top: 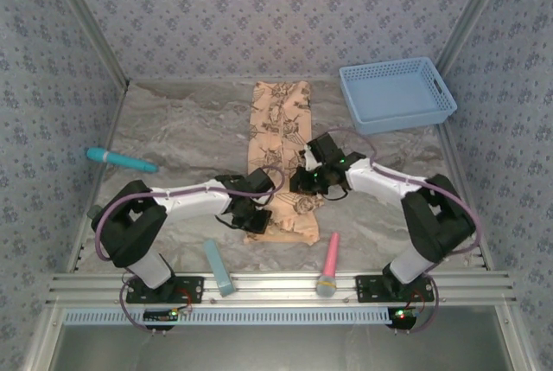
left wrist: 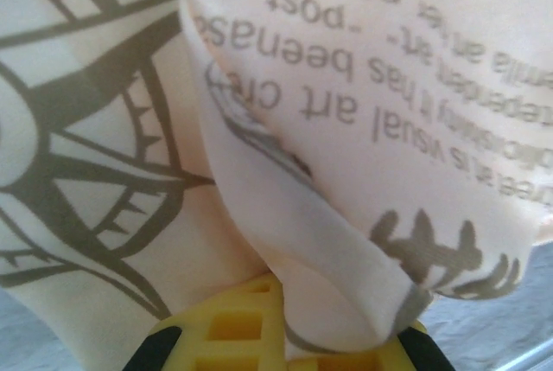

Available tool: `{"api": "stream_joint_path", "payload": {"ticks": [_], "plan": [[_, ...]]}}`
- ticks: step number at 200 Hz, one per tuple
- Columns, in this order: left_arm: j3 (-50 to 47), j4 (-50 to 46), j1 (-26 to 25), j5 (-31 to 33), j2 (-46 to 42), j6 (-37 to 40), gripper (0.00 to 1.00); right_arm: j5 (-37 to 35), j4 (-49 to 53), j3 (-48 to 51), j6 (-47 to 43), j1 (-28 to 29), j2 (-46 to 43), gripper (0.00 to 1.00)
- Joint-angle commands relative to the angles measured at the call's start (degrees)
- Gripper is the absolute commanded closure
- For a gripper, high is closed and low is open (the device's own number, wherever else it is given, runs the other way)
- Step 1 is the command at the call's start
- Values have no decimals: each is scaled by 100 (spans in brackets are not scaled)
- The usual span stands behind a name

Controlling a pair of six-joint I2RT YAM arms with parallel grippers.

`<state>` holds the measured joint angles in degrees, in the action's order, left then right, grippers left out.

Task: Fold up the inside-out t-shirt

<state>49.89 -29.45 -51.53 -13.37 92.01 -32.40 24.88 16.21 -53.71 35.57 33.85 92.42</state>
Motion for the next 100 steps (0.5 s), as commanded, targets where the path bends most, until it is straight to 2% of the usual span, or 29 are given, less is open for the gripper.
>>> {"api": "stream_joint_path", "payload": {"ticks": [1, 15, 34, 44, 61, 69, 75, 100], "plan": [[-58, 617, -85, -601, -28, -277, 96, -328, -301, 129, 324, -86, 482, 92], [-76, 896, -160, -828, 22, -344, 92, -482, -320, 306, 216, -309, 521, 93], [-24, 824, -266, -834, 64, -220, 81, -299, -99, 394, 91, -647, 424, 90], [-18, 684, -261, -747, -76, -129, 73, -178, -22, 464, 91, -802, 221, 84], [121, 115, -232, -348, -511, 166, 58, -111, 425, 429, -168, -1077, -189, 66], [260, -239, -197, -99, -713, 271, 45, -183, 815, 343, -237, -1197, -378, 60], [366, -483, -168, 49, -836, 354, 39, -259, 1115, 275, -345, -1261, -536, 56], [508, -838, -165, 373, -1006, 623, 29, -1001, 2286, 116, -557, -1328, -1106, 40]]}}
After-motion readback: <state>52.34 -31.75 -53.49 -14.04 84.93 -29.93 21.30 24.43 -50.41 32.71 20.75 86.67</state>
